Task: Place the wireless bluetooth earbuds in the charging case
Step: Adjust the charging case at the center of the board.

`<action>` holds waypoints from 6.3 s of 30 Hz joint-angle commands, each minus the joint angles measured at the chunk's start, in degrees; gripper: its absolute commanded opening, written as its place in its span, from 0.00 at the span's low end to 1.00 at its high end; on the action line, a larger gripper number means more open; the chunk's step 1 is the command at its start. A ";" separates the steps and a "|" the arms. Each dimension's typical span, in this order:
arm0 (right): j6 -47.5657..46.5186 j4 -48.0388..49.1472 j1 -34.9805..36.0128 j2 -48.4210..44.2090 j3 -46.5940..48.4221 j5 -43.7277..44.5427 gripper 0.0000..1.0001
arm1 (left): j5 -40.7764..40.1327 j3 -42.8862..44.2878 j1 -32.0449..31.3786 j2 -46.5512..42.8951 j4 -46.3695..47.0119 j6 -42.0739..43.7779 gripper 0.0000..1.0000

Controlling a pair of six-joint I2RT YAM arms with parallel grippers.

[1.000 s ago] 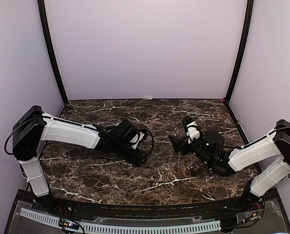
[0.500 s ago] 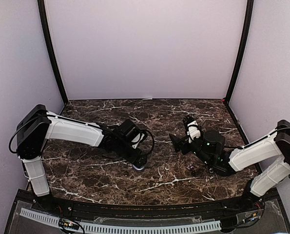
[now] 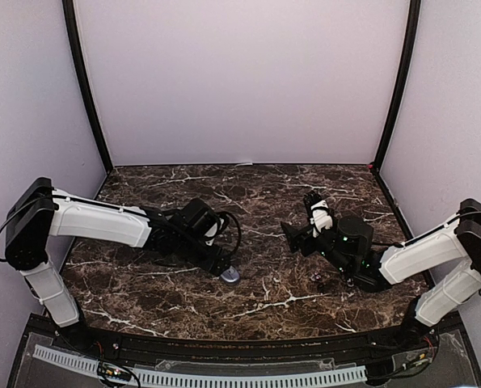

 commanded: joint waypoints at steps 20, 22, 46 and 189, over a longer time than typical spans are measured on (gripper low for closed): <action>-0.59 0.98 0.01 -0.01 1.16 -0.29 0.88 | -3.74 7.88 4.45 8.65 -4.75 3.36 0.82; -0.61 0.97 0.00 -0.01 1.16 -0.24 0.88 | -3.49 7.02 4.48 8.33 -5.84 3.87 0.82; -0.95 1.20 0.07 0.61 1.31 -0.73 0.88 | 0.61 -1.48 0.64 0.72 -12.58 3.03 0.81; -1.76 0.76 0.61 0.82 1.66 -1.04 0.88 | 15.18 4.40 -4.63 4.95 -13.24 1.66 0.00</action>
